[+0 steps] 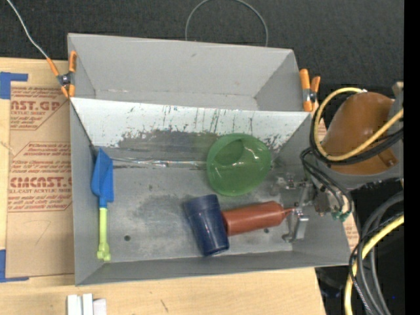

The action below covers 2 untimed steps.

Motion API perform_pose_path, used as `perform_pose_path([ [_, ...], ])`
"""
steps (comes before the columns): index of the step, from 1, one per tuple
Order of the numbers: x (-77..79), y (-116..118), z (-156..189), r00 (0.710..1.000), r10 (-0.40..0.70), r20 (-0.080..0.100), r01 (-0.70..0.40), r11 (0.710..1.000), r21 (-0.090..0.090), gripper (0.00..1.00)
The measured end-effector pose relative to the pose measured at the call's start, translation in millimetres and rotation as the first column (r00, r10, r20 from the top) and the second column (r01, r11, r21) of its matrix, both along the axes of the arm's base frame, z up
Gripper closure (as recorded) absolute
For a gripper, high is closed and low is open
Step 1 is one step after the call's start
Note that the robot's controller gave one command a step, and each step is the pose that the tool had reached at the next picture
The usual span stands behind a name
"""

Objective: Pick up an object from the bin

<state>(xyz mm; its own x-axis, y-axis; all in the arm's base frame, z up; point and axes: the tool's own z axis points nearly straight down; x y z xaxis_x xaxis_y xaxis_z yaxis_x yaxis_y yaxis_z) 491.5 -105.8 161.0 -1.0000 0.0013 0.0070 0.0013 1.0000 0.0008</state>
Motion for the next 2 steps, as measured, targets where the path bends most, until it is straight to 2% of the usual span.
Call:
perform_pose_path([
  [1,2.0,1,4,1.000,0.002,0.008,-0.002,1.000,-0.001,0.00],
  [2,14.4,11,-92,0.970,0.242,0.000,-0.242,0.970,0.002,1.00],
])
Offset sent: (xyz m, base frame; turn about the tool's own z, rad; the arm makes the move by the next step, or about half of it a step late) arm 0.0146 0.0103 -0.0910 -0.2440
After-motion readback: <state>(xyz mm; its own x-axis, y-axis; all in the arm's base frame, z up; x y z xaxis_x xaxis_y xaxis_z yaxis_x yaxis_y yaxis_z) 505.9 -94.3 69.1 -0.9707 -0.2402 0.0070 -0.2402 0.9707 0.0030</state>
